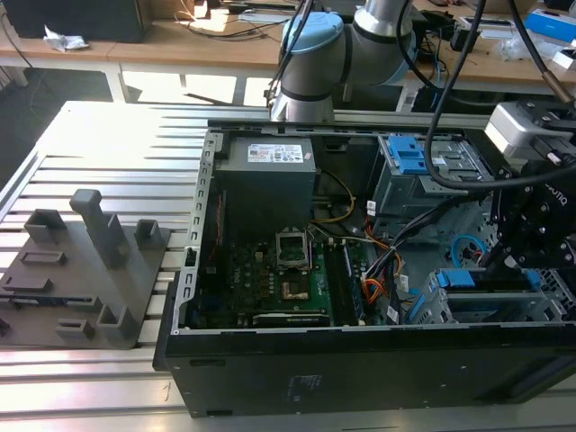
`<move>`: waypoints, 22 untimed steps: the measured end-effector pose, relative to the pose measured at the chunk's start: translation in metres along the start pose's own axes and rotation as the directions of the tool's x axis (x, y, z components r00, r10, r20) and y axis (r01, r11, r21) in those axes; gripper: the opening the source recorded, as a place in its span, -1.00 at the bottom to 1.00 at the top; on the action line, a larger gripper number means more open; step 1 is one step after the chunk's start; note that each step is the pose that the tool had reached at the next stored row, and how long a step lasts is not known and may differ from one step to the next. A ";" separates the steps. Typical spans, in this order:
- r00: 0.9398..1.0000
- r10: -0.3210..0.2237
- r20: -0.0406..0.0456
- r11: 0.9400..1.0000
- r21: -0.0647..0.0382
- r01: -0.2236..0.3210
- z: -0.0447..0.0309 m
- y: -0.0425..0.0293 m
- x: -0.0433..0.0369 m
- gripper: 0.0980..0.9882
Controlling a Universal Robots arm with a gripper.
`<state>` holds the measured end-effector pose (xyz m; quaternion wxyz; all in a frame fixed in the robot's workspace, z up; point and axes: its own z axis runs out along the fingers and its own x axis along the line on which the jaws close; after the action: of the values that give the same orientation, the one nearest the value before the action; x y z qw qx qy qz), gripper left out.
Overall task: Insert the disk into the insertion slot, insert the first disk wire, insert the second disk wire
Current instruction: 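Insert the second disk wire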
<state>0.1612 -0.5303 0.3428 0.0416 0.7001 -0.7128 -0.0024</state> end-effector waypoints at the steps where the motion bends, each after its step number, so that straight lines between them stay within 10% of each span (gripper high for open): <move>1: 1.000 0.000 -0.002 1.000 0.000 0.000 0.0004 0.0000 0.0000 -0.87; 16: 1.000 0.000 -0.007 1.000 0.000 0.000 0.0033 -0.0002 -0.0002 -0.69; 22: 1.000 0.000 -0.007 1.000 0.000 0.000 -0.0183 0.0011 0.0011 -0.69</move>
<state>0.1612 -0.5303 0.3612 0.0441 0.7000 -0.7128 0.0001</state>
